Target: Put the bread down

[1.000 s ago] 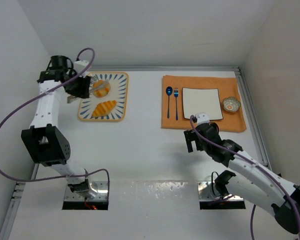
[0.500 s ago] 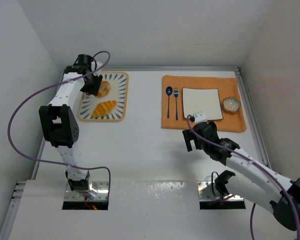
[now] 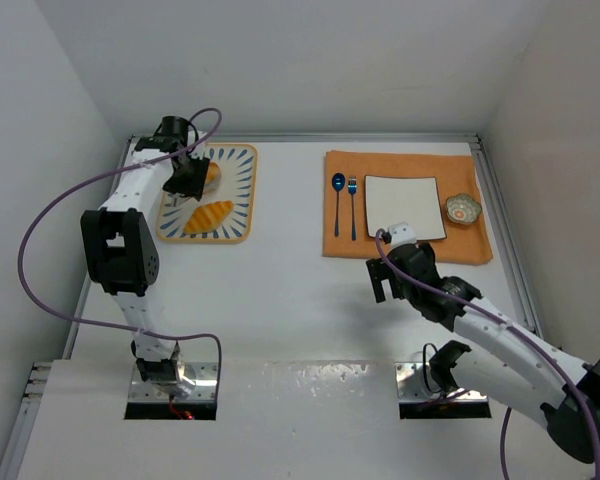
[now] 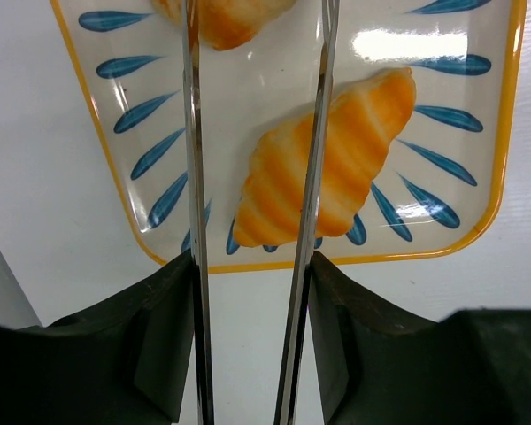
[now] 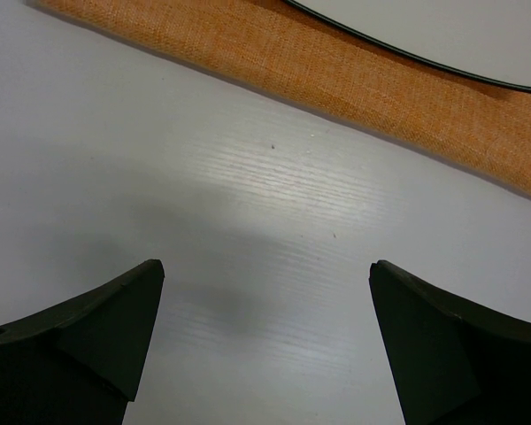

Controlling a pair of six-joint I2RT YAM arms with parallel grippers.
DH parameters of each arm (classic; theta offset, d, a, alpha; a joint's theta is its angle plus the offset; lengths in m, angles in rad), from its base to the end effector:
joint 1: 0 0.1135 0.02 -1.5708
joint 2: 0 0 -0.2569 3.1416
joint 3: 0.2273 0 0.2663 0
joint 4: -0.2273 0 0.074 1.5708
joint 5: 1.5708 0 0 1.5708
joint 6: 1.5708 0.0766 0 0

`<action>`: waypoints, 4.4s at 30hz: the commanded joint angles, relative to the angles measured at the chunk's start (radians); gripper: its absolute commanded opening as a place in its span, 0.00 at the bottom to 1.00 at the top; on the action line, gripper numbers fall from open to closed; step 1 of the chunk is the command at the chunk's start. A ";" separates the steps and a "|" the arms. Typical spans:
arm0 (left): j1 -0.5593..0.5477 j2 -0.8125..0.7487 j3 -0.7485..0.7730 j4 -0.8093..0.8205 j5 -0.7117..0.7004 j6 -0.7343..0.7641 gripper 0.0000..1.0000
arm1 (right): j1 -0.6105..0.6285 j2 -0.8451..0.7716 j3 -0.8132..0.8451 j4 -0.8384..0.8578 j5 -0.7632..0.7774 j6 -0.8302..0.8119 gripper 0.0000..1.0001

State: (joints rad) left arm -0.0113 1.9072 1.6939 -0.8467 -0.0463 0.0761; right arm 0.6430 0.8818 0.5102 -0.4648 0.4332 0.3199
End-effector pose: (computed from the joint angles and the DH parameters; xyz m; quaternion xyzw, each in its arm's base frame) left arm 0.4447 -0.0015 0.2284 0.0364 0.9666 0.0306 0.2517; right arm 0.1925 0.1040 0.1670 -0.0705 0.9121 -0.0154 0.4036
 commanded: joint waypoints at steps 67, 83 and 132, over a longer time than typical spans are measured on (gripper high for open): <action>-0.687 0.218 0.604 0.156 0.312 -0.022 0.52 | -0.131 -0.276 0.010 -0.305 0.271 0.185 0.99; -0.118 -0.450 -0.229 -0.048 0.206 0.249 0.56 | -0.121 -0.187 0.007 -0.209 0.079 0.140 0.98; 0.191 -0.178 -0.241 -0.054 0.303 0.413 0.57 | -0.114 -0.153 0.044 -0.227 0.016 0.133 0.98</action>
State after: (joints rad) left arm 0.1837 1.7081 1.4429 -0.8703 0.2577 0.4664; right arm 0.5209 0.7441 0.5179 -0.7177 0.4442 0.4656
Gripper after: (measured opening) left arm 0.582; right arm 0.981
